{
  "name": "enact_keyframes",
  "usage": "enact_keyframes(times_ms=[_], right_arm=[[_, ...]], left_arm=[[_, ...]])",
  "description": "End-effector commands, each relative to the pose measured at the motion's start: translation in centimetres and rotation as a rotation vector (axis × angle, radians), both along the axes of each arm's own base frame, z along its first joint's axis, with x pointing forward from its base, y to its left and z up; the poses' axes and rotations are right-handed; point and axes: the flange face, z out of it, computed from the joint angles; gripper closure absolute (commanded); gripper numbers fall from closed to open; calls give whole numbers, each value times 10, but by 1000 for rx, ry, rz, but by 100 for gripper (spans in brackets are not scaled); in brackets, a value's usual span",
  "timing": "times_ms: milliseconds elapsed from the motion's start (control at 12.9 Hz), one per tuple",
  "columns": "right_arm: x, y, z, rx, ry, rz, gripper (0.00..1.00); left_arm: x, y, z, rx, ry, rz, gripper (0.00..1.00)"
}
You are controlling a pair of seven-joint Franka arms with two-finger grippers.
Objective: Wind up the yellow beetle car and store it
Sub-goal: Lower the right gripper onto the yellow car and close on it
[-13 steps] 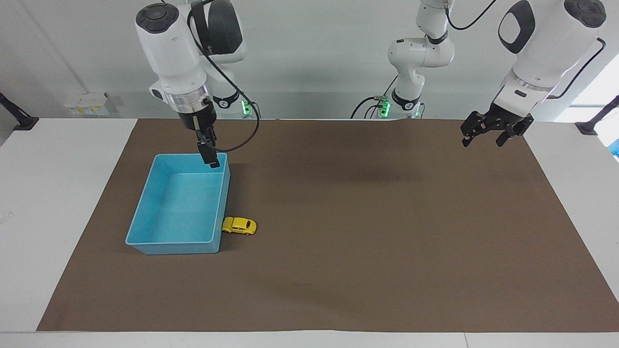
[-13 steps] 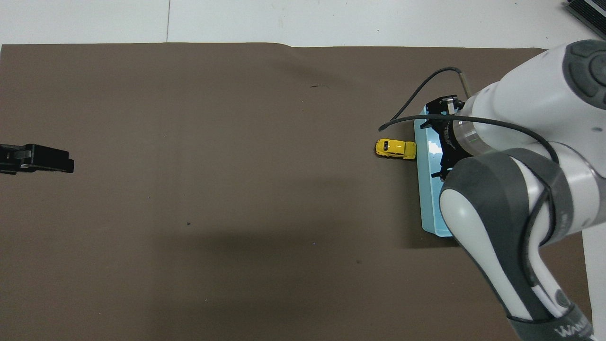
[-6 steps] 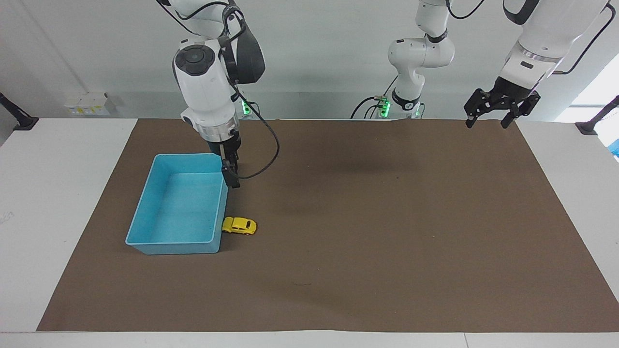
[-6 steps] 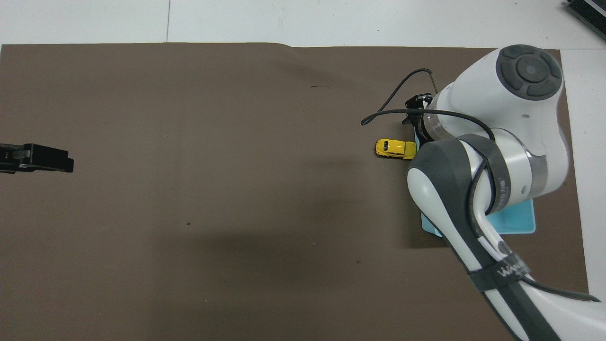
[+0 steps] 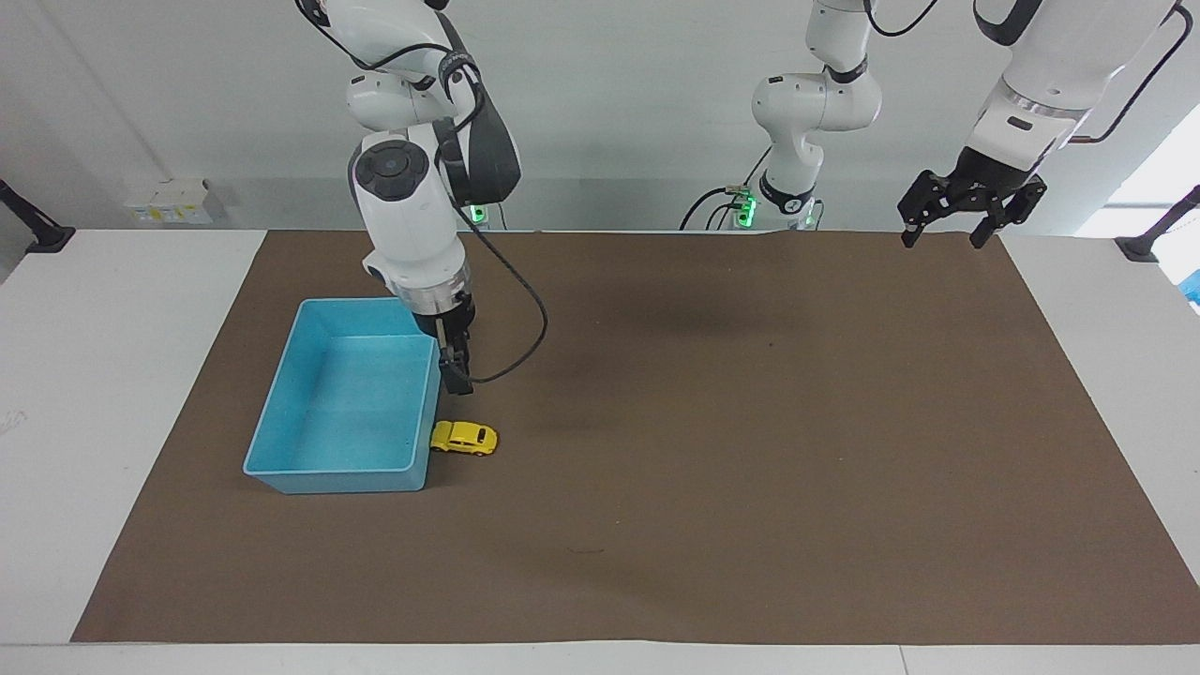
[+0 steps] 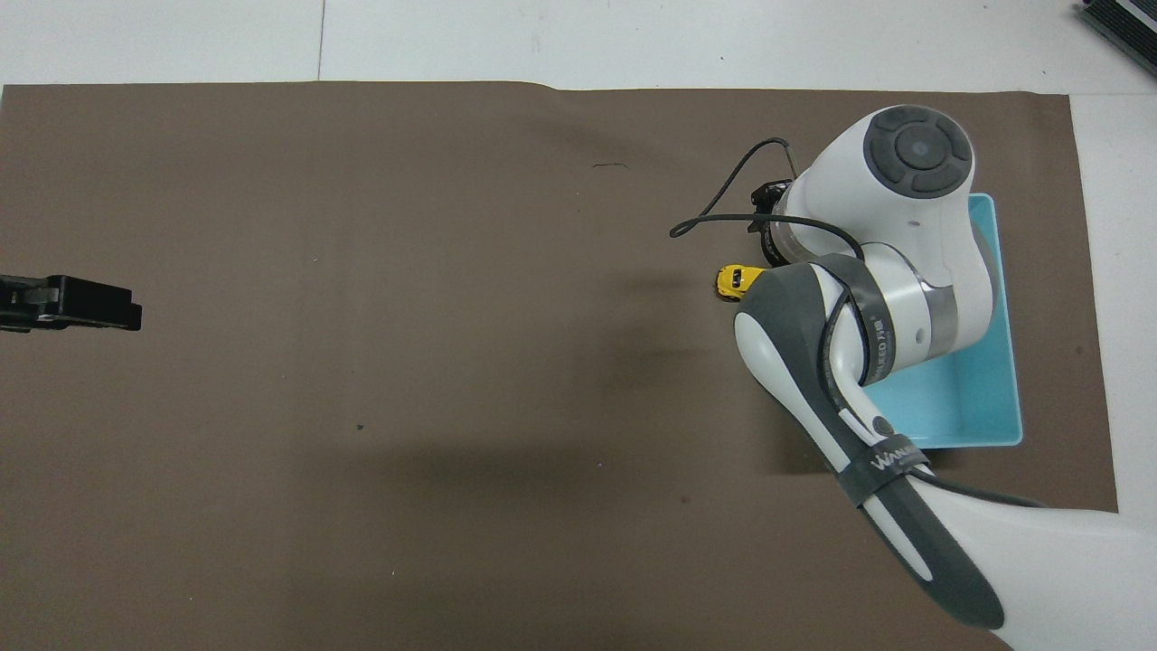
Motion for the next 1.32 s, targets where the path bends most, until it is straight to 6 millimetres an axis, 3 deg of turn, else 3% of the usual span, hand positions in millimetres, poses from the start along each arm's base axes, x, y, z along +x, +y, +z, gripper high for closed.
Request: enact_keyframes(times_ms=[0, 620, 1007, 1239], right_arm=[[2, -1, -26, -17, -18, -20, 0], [6, 1, -107, -69, -92, -65, 0], [0, -9, -123, -65, -90, -68, 1], [-4, -1, -123, -69, -79, -51, 58]], left_arm=[[-4, 12, 6, 9, 6, 18, 0], [-4, 13, 6, 10, 6, 18, 0], [-4, 11, 6, 10, 6, 15, 0], [-4, 11, 6, 10, 6, 15, 0]])
